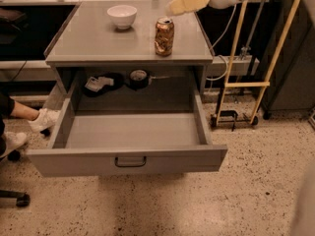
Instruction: Pick orange can from top drawer and place on counter
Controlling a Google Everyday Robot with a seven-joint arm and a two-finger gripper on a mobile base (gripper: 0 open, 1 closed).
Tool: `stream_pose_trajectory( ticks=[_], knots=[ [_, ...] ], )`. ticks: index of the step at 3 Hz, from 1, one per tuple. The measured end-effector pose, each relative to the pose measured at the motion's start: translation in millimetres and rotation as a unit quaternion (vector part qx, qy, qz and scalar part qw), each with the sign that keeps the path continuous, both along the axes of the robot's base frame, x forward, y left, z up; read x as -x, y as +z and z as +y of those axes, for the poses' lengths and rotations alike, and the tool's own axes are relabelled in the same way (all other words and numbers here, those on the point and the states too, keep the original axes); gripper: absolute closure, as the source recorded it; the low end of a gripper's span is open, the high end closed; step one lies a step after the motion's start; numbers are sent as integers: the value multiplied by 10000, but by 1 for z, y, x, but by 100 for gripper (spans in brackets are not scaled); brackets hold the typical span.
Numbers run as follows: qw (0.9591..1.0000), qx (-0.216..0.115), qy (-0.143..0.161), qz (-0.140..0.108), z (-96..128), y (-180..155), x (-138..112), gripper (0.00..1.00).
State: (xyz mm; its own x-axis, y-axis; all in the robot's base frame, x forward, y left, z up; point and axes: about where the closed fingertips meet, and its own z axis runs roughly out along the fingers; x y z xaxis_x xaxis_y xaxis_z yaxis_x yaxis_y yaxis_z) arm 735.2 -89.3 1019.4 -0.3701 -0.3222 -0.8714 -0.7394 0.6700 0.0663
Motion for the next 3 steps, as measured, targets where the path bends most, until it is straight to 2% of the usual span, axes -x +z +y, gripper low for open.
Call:
stream_pose_trajectory(
  ticks=[1,2,3],
  knots=[
    [9988,-417,-192,-173,-9,49,72,0],
    [9988,-356,-301,139,-26,17,103,0],
    [9988,-352,-308,150,-27,15,103,0]
  ],
)
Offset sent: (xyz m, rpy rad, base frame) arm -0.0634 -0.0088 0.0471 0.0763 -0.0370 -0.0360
